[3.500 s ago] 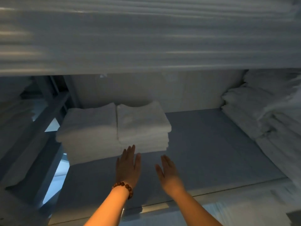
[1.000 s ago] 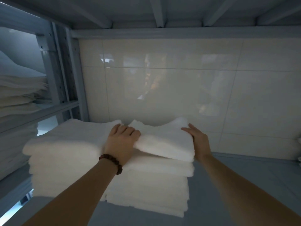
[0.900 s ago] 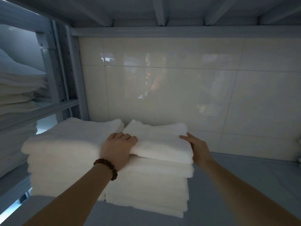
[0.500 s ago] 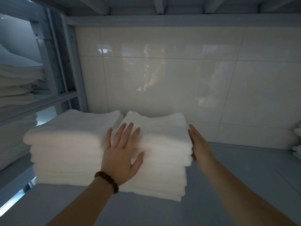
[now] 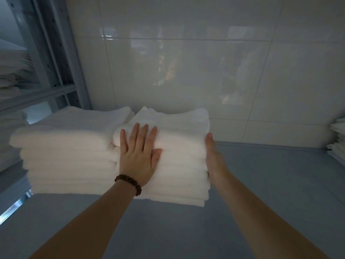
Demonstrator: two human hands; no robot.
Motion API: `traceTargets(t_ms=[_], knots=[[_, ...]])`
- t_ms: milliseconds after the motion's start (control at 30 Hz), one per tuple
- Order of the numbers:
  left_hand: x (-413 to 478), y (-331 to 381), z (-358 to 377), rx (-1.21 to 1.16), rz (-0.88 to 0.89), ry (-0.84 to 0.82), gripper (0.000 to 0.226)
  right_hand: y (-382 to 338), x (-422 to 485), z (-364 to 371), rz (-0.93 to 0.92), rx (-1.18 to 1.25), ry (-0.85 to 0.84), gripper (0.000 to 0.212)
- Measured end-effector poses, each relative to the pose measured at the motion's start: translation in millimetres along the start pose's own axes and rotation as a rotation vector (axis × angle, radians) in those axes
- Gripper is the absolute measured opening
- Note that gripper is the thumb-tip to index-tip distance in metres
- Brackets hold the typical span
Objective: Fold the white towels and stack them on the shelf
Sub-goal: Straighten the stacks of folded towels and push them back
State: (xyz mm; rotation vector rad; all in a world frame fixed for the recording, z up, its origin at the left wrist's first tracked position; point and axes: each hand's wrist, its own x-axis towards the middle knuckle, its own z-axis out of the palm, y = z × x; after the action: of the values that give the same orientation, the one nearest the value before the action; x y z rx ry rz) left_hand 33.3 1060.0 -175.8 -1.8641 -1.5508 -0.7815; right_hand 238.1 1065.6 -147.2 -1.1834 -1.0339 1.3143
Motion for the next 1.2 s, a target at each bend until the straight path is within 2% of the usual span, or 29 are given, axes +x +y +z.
traceTargets(t_ms=[100,200,300,433,600,867,967,1033,1133,1200], knots=[[-1,10,-5,-0.024,0.002,0.023,0.055,-6,2,-9,-0.005,0.251,-0.146,0.064],[-1,39,-9,-0.077,0.114,0.052,0.055,-9,2,-10,-0.02,0.361,-0.173,0.065],[8,69,-3,-0.048,0.173,0.047,0.058,-3,2,-4,0.008,0.323,-0.111,0.062],[19,79,9,-0.03,0.081,0.056,0.061,-1,10,1,-0.011,0.165,0.031,0.052],[8,88,17,-0.051,0.097,0.079,0.062,27,13,-22,0.045,0.275,-0.071,0.059],[11,100,28,-0.098,-0.03,0.066,0.063,42,16,-12,0.02,0.343,-0.043,0.063],[7,104,28,-0.092,0.026,0.067,0.062,53,11,-16,0.085,0.149,0.074,0.052],[5,103,27,-0.096,0.033,0.096,0.061,54,9,-21,0.144,0.087,0.103,0.056],[-10,97,27,-0.104,0.061,0.131,0.063,54,7,-24,0.107,0.175,0.022,0.058],[-30,95,31,-0.093,0.126,0.101,0.064,56,1,-19,0.084,0.231,0.049,0.049]])
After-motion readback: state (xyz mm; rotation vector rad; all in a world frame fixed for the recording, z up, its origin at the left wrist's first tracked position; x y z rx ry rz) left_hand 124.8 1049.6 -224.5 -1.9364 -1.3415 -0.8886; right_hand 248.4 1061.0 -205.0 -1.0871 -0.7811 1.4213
